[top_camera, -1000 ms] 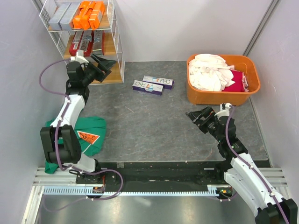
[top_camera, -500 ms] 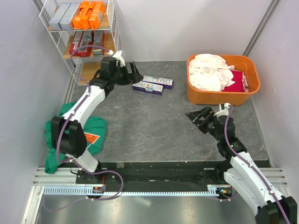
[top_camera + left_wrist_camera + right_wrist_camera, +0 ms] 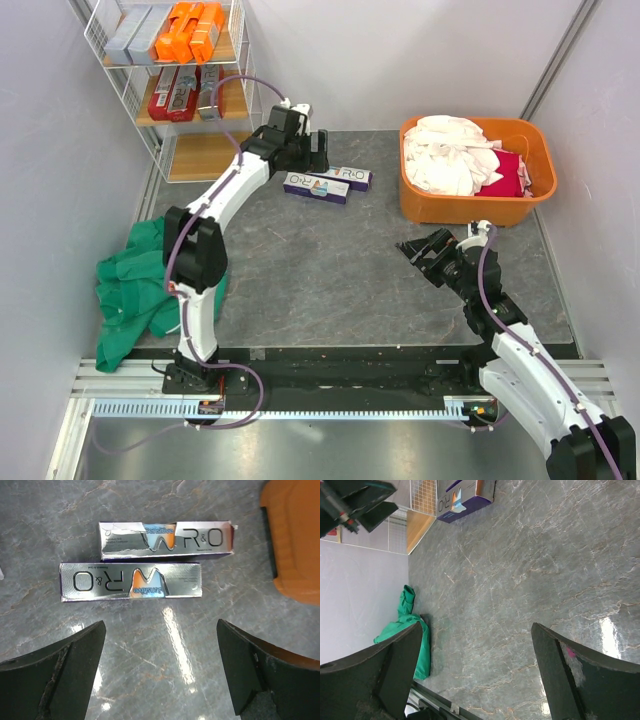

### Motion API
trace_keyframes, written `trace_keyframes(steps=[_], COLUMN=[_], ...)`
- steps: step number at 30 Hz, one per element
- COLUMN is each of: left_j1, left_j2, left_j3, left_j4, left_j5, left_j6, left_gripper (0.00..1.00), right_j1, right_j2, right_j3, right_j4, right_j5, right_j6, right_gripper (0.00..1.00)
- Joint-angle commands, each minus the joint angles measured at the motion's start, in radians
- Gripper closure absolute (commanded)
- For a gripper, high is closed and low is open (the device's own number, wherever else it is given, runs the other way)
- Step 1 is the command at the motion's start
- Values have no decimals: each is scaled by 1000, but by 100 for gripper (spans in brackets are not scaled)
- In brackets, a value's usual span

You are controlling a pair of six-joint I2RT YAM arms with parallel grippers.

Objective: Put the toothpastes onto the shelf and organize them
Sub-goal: Move the toothpaste to the center of the board.

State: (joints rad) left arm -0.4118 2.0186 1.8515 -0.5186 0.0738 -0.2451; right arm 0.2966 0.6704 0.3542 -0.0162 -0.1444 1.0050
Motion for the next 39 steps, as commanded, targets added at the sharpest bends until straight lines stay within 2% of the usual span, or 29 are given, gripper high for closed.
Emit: trace_keyframes(steps=[1, 13, 18, 24, 30, 33, 39], left_j1=[-10, -10, -9, -9, -9, -13, -38], left_j2=[118, 443, 520, 592, 611, 580, 476], left_j3=[152, 559, 623, 647, 640, 582, 343], left_j4=[-69, -69, -35, -11, -80, -110, -142], left_j5=[-51, -42, -49, -2, 82, 118, 89], left_j6=[21, -51, -77, -106, -125, -129, -128], left_gripper=[0, 0, 0, 0, 0, 0, 0], right_j1=[-4, -5, -7, -8, -10, -10, -10], right_j2=[8, 29, 38, 58, 58, 57, 41], right_j3=[-3, -3, -3, 5, 2, 0, 3], right_j4=[27, 27, 27, 25, 27, 27, 24], right_j5=[5, 9, 14, 14, 9, 6, -1], right_j6=[-23, -39, -43, -45, -45, -39, -32], right_gripper=[2, 2, 2, 2, 2, 2, 2])
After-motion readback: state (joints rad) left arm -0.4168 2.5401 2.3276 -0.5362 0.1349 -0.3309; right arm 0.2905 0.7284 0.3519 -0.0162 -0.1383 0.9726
